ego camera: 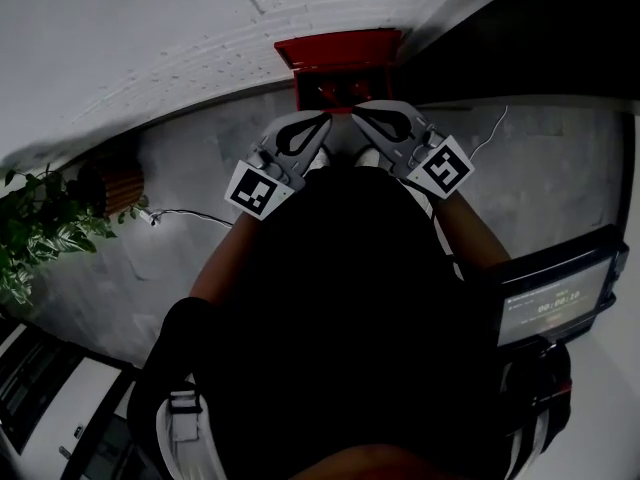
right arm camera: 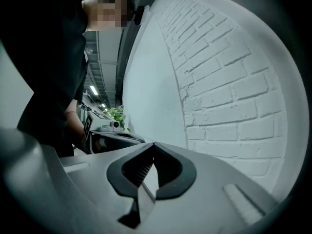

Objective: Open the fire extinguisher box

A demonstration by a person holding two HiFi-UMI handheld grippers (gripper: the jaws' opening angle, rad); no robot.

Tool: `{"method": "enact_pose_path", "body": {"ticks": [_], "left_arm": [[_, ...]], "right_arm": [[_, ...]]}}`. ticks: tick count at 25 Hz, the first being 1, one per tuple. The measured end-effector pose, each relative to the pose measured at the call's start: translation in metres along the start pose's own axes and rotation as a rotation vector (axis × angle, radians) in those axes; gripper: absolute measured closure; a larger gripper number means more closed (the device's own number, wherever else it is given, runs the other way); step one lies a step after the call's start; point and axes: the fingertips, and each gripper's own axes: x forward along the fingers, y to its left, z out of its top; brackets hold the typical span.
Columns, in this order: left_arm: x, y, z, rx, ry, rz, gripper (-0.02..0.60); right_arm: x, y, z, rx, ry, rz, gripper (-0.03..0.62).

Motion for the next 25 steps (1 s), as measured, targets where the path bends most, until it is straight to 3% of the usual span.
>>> {"method": "enact_pose_path", "body": {"ticks": [25], "left_arm": [[0.002, 0.012, 0.006, 0.029, -0.018, -0.015, 0.580]], "right_arm": [[0.018, 0.000, -0.002, 0.000, 0.000, 0.029, 0.588]]}}
